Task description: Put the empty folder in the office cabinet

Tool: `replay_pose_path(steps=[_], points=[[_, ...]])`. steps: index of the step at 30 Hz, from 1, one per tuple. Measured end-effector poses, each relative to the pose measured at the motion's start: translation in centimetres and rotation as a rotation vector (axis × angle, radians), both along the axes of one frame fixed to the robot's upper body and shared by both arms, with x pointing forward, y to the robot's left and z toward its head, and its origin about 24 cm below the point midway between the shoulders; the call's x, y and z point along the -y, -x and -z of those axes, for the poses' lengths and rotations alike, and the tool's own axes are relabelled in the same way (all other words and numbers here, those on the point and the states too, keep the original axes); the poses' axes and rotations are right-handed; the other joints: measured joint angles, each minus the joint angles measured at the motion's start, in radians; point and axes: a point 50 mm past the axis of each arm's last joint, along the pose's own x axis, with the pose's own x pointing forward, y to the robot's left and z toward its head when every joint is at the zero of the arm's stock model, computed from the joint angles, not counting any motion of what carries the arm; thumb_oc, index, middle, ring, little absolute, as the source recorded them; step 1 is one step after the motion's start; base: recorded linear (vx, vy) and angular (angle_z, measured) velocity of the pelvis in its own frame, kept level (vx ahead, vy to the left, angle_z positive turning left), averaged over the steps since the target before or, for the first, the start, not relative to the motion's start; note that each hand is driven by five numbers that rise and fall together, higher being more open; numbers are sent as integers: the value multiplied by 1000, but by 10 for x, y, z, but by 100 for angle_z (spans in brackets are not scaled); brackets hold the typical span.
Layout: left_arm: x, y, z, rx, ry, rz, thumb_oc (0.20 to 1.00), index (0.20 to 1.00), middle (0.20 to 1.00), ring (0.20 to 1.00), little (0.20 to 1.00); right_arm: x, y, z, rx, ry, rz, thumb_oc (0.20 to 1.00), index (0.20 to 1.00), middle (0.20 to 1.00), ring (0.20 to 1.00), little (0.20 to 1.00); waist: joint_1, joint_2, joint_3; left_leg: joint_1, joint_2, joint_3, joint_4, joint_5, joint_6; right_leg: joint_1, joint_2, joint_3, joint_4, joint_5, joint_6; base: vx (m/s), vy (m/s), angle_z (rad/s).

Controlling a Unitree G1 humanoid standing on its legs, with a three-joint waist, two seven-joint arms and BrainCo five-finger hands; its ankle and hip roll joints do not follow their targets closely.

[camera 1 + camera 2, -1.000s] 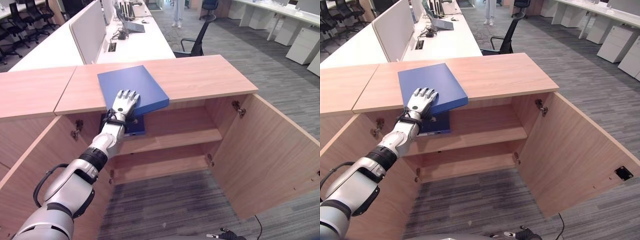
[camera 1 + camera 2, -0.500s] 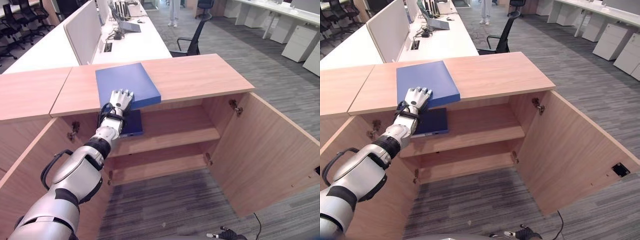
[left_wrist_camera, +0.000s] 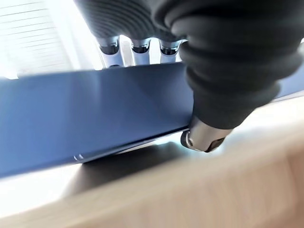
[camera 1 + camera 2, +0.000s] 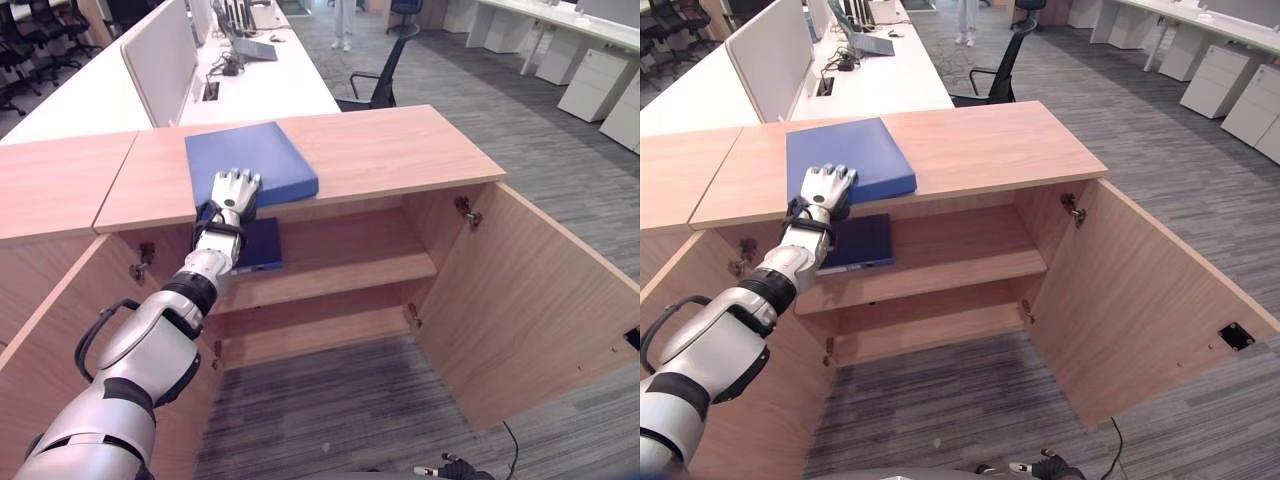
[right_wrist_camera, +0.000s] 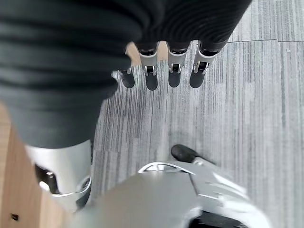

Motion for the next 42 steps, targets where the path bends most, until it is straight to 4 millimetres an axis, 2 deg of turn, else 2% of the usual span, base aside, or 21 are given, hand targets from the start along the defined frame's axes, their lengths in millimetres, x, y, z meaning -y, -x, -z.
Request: replay_pose_path(steps=[2,3,4,7,9,10,12,13,14,17,19,23,27,31,32,34,36,38,42], points=[[8,37,4,57,216,153,200,200,200,200,200,-5,-1,0,19,-22,7,1000,1000,1000,1000,1000,24,-11,10,0,-1,-17,0,-1,-1,9,0,-11,-4,-2,1,47,-3,22],[15,48,10,50,285,214,200,200,200,200,200,-7,-4,-1,31,-37,27,1000,1000,1000,1000,1000,43,-16,20,1,-2,-18,0,-1,-1,13,0,-14,-4,-2,1,31,-1,10],[16,49,11,48,294,221,200,200,200,200,200,-8,-4,0,30,-39,30,1000,1000,1000,1000,1000,45,-17,22,2,-2,-19,0,-1,-1,13,0,-14,-4,-3,2,28,1,7],[16,82,23,15,551,328,200,200,200,200,200,-12,-27,-7,124,-94,134,1000,1000,1000,1000,1000,92,-18,38,-2,-6,-31,0,-3,-1,17,-5,-24,-4,-7,10,24,-5,8],[9,112,32,-33,749,386,200,200,200,200,200,-13,-52,-19,249,-159,210,1000,1000,1000,1000,1000,96,-8,43,-7,-12,-42,-7,-6,2,20,-11,-34,-4,-10,13,19,-7,17],[0,133,73,-243,865,338,200,200,200,200,200,-15,-80,-35,373,-210,244,1000,1000,1000,1000,1000,122,5,48,-8,-17,-49,-9,-6,3,18,-15,-38,-4,-12,16,39,-16,22],[-5,147,95,-357,914,297,200,200,200,200,200,-17,-92,-41,419,-234,251,1000,1000,1000,1000,1000,132,4,50,-13,-18,-53,0,-6,4,16,-17,-43,-4,-11,15,32,-9,11],[-11,161,105,-413,959,282,200,200,200,200,200,-21,-104,-55,498,-290,287,1000,1000,1000,1000,1000,142,4,52,-17,-19,-61,-6,-9,3,16,-18,-56,-6,-13,18,61,4,29],[-20,171,118,-491,971,235,200,200,200,200,200,-14,-114,-73,634,-357,362,1000,1000,1000,1000,1000,141,-2,57,-18,-22,-75,1,-4,4,17,-19,-68,-5,-11,15,58,6,25],[-39,180,128,-514,1004,137,200,200,200,200,200,2,-115,-78,689,-348,442,1000,1000,1000,1000,1000,151,-6,54,-19,-26,-82,0,-6,6,17,-23,-69,-5,-15,21,-9,4,9],[-41,177,136,-529,1020,106,200,200,200,200,200,9,-100,-67,642,-337,505,1000,1000,1000,1000,1000,151,-7,55,-31,-30,-86,1,-5,7,15,-27,-76,-5,-15,21,4,7,7],[-52,182,153,-586,1019,12,200,200,200,200,200,5,-84,-66,642,-349,491,1000,1000,1000,1000,1000,132,-6,57,-27,-33,-88,0,-8,11,19,-30,-78,-5,-16,23,18,4,2],[-51,180,151,-574,1020,18,200,200,200,200,200,12,-89,-81,721,-351,476,1000,1000,1000,1000,1000,119,-9,56,-23,-34,-84,1,-8,13,16,-31,-76,-5,-14,25,-62,6,-1],[-54,179,146,-556,905,7,200,200,200,200,200,25,-78,-82,728,-278,472,1000,1000,1000,1000,1000,119,-7,54,-20,-34,-79,0,-9,13,17,-31,-68,-5,-14,25,68,-1,-7],[-61,180,145,-550,845,-21,200,200,200,200,200,40,-82,-91,742,-175,443,1000,1000,1000,1000,1000,115,-3,54,-20,-34,-76,-1,-11,15,18,-31,-63,-5,-13,27,-56,9,-11],[-68,181,143,-526,800,-55,200,200,200,200,200,57,-94,-117,848,-56,396,1000,1000,1000,1000,1000,110,-2,54,-21,-34,-73,0,-9,16,15,-31,-65,-5,-7,28,-63,12,-7],[-75,183,141,-496,768,-93,200,200,200,200,200,60,-108,-153,980,24,259,1000,1000,1000,1000,1000,106,-1,54,-23,-34,-72,0,-9,16,13,-32,-64,-5,-7,29,0,0,0],[-80,186,140,-480,741,-118,200,200,200,200,200,57,-120,-176,1068,76,158,1000,1000,1000,1000,1000,108,-5,51,-18,-34,-73,1,-9,16,15,-31,-64,-5,-7,29,31,1,4],[-79,185,138,-475,720,-110,200,200,200,200,200,42,-131,-177,1057,79,27,1000,1000,1000,1000,1000,125,-9,48,-20,-37,-74,1,-9,18,15,-33,-63,-4,-6,29,-8,-2,1]])
